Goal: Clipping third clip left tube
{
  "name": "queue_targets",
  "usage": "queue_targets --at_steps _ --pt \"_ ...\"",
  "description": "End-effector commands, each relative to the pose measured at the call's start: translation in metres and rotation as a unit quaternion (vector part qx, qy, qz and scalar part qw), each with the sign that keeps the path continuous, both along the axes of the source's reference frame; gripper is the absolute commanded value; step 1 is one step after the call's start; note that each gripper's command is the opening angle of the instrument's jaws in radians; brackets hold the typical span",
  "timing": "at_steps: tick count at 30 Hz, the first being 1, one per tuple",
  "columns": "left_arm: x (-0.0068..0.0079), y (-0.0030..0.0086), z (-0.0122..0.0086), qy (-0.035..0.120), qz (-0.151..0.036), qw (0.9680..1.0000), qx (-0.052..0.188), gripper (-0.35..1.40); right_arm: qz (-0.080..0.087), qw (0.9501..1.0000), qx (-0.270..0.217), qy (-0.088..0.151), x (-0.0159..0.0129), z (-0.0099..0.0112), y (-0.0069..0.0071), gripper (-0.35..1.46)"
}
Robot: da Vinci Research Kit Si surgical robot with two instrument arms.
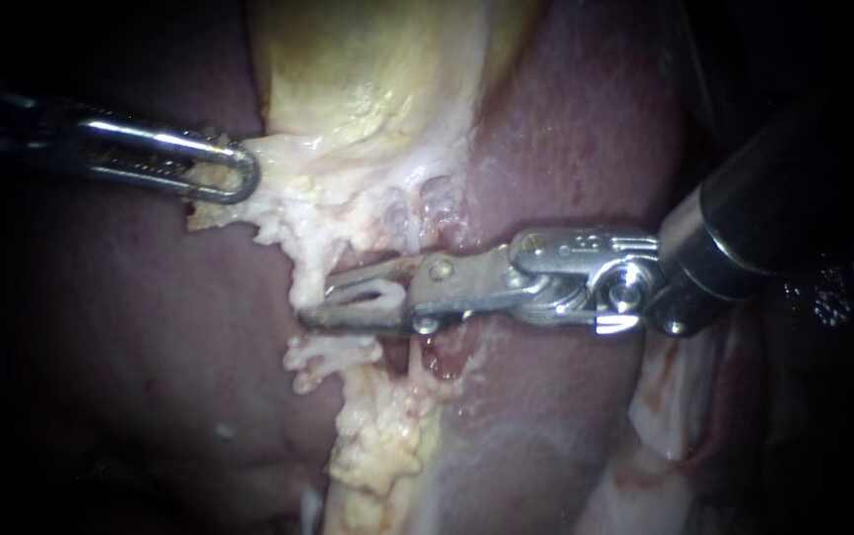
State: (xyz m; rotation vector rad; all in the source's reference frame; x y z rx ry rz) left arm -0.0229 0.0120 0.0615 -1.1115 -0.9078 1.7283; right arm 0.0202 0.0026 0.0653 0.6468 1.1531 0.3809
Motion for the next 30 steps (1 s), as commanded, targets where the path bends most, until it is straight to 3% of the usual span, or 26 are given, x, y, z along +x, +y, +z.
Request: queue_targets --at_steps 1,6,10,25,30 --pt "0.0 0.0 0.0 0.0 0.0 1.0 0.0 -0.35 0.0 1.0 0.0 0.0 0.0 0.0 0.0 -0.04" --pt "0.0 0.0 0.0 0.0 0.0 1.0 0.0 -0.35 -0.001 1.0 0.0 0.002 0.0 0.0 0.0 0.34" --pt "0.0001 0.0 0.0 0.0 0.0 1.0 0.0 -0.35 0.006 0.9999 0.001 0.012 -0.0001 0.0 0.0 0.46" --pt "0.0001 -0.0001 0.0 0.0 0.0 1.0 0.0 -0.35 0.011 0.999 0.021 0.037 -0.0019 0.001 0.0006 0.5" --pt "0.0 -0.0001 0.0001 0.0 0.0 1.0 0.0 -0.35 0.004 0.9983 0.033 0.048 -0.0021 0.0016 0.0008 0.5"
